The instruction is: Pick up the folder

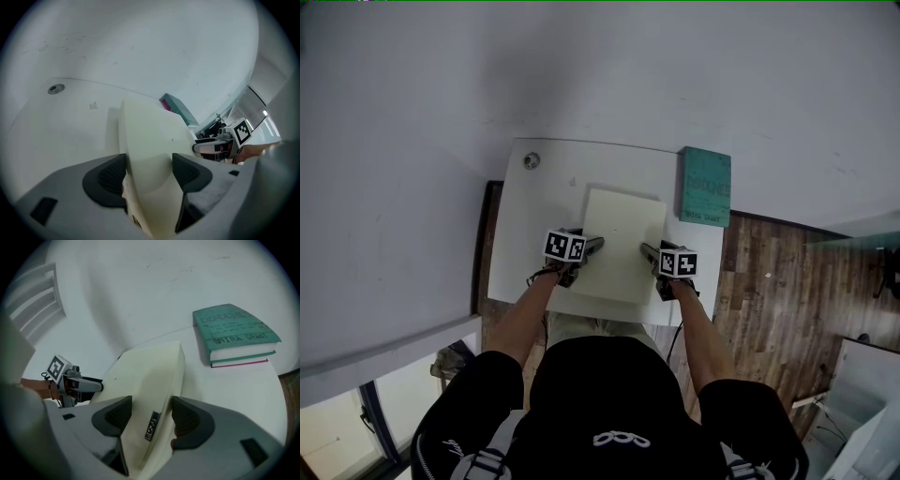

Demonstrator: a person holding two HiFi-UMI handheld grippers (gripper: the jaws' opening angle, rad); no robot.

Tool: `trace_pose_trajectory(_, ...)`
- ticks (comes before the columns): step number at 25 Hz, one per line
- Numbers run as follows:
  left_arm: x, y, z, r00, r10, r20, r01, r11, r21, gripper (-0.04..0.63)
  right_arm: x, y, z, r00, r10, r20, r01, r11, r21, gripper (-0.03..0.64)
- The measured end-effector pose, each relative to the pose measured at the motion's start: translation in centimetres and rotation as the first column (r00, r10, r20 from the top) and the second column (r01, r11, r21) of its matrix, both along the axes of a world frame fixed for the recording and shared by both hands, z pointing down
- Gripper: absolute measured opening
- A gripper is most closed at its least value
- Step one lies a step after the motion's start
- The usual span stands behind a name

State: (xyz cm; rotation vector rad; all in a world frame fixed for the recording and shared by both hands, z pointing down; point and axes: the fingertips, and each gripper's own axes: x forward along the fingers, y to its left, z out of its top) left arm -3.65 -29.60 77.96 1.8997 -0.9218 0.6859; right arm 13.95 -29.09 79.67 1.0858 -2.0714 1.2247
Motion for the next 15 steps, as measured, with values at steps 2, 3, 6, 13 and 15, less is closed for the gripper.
trace_pose_trajectory(2,-0.3,-0.1,-0.3,1.0,0.004,-0.004,-0.004,1.0,0.002,0.324,-0.3,0.0,-0.4,1.0,0.004,-0.002,-0.004,1.0,0.01,0.282)
trace_pose_trajectory(3,-0.5,-0.3,-0.6,1.0,0.006,-0.007,-0.006,1.0,0.006,0.324,-0.5,-0.2,-0.7,1.0,0.008,-0.003,-0.008,1.0,0.018,0.281)
trace_pose_trajectory(6,-1.3,-1.1,-1.8,1.0,0.014,-0.014,-0.014,0.999,0.032,0.322,-1.2,-0.6,-1.7,1.0,0.026,-0.008,-0.025,0.999,0.042,0.281)
trace_pose_trajectory(13,-3.8,-3.0,-5.2,0.999,0.041,-0.032,-0.037,0.994,0.1,0.301,-3.5,-1.4,-5.0,0.997,0.072,-0.02,-0.069,0.991,0.118,0.278)
trace_pose_trajectory(15,-4.4,-3.4,-6.2,0.998,0.047,-0.04,-0.042,0.992,0.119,0.296,-4.2,-1.7,-6.0,0.996,0.083,-0.021,-0.079,0.987,0.143,0.277)
